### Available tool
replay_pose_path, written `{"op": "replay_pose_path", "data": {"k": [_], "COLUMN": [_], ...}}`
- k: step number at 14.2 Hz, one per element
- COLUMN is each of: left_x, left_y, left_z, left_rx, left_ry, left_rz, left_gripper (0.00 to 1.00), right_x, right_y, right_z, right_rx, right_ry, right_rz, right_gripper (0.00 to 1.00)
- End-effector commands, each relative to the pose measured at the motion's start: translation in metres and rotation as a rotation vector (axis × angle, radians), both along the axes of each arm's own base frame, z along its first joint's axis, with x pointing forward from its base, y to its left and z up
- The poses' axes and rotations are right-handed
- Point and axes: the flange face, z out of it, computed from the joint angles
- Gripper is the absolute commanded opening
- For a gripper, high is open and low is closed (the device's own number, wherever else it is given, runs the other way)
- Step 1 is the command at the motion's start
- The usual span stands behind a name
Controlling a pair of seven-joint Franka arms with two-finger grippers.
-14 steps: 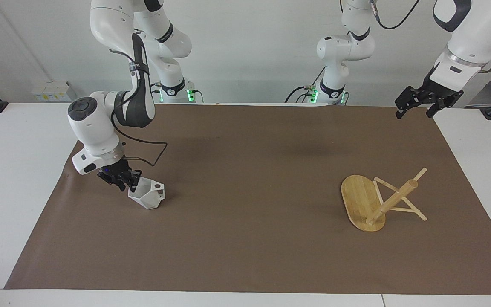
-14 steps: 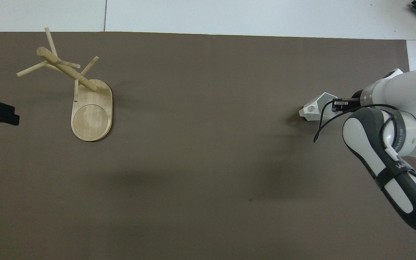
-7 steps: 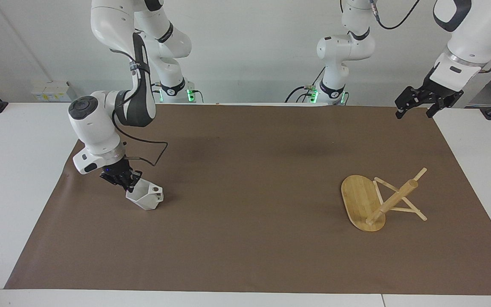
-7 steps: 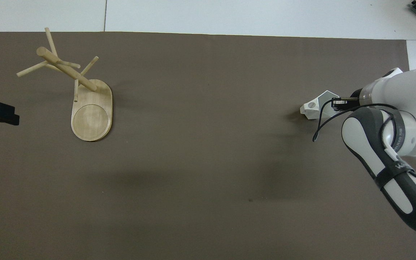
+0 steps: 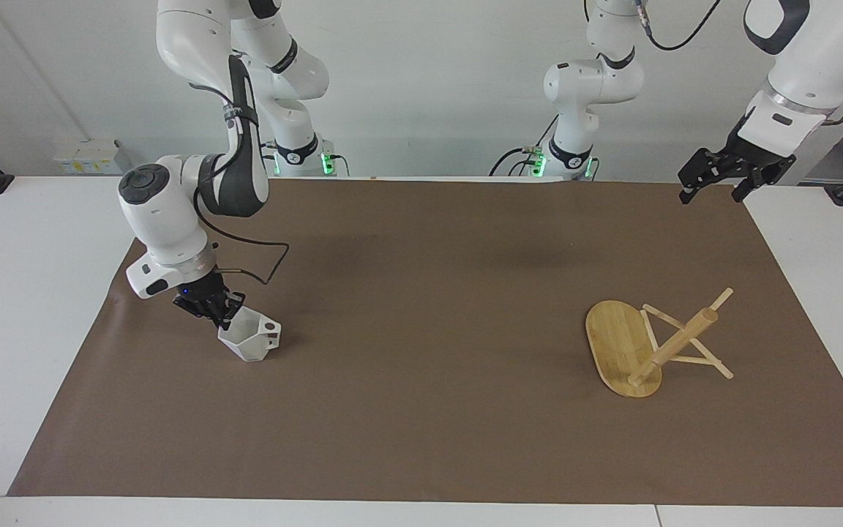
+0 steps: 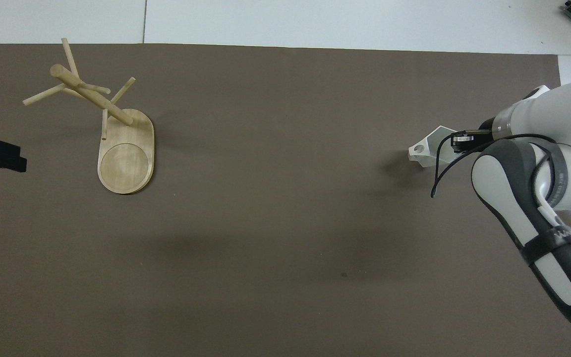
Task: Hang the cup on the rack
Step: 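Lift the white cup and carry it toward the wooden mug tree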
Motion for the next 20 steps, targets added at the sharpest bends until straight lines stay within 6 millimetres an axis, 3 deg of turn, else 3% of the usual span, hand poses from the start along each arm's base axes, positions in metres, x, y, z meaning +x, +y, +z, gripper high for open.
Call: {"op": "replay_pose_path", "data": {"k": [1, 3, 7, 8, 11, 13, 17, 20], "left_x": [-0.004, -0.004, -0.004, -0.004, -0.004, -0.004, -0.004, -0.004], "left_y": [0.001, 0.001, 0.001, 0.001, 0.001, 0.001, 0.001, 0.001], "left_z": [0.0, 0.0, 0.0, 0.0, 0.0, 0.0, 0.0, 0.0], "left_rx": [-0.001, 0.001, 0.001, -0.001, 0.001, 0.001, -0.001, -0.001], "left_ry": [-0.004, -0.005, -0.004, -0.005, -0.004, -0.004, -0.005, -0.004], "left_rz": [-0.008, -0.008, -0.008, -0.008, -0.008, -0.008, -0.008, -0.008], "left_gripper": [1.0, 1.0, 1.0, 1.0, 1.0, 1.0, 1.0, 1.0], "right_x": [-0.001, -0.009, -0.021, -0.025, -0.028, -0.03, -0.039, -0.055], "right_y": [0.012, 0.028, 0.049, 0.071, 0.107, 0.128, 0.188, 0.238], "right_z": [0.051, 0.087, 0.136, 0.145, 0.17, 0.179, 0.195, 0.198], "right_rx": [0.093, 0.199, 0.438, 0.471, 0.506, 0.517, 0.576, 0.617], "right_ry": [0.009, -0.034, -0.107, -0.116, -0.141, -0.147, -0.164, -0.149], "right_rz": [-0.016, -0.025, -0.074, -0.055, -0.055, -0.027, -0.146, -0.102], "right_gripper": [0.0, 0.0, 0.0, 0.0, 0.0, 0.0, 0.0, 0.0]}}
